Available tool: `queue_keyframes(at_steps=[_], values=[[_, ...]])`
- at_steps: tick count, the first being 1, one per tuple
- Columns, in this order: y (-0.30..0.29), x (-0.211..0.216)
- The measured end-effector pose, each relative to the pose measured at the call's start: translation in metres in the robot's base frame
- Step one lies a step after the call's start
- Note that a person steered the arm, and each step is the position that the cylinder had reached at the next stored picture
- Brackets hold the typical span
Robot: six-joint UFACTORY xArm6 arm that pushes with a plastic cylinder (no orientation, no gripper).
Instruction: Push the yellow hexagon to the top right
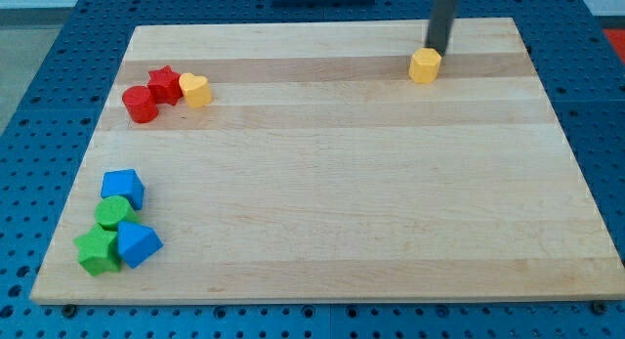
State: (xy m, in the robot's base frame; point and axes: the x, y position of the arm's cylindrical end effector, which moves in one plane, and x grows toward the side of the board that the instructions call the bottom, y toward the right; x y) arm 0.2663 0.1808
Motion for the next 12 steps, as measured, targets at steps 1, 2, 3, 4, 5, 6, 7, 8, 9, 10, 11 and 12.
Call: queue_keyframes(at_steps=[1,2,3,4,5,6,7,8,9,10,11,12], values=[[0.029,-0.006],[0.005,-0.011],[-0.041,-0.037],[-0.094,-0.044],[-0.13,-0.027],[-0.115,0.06],[-0.109,0.077],[-0.093,0.052],[-0.078,0.052],[-0.065,0.053],[-0.051,0.055],[-0.015,0.041]])
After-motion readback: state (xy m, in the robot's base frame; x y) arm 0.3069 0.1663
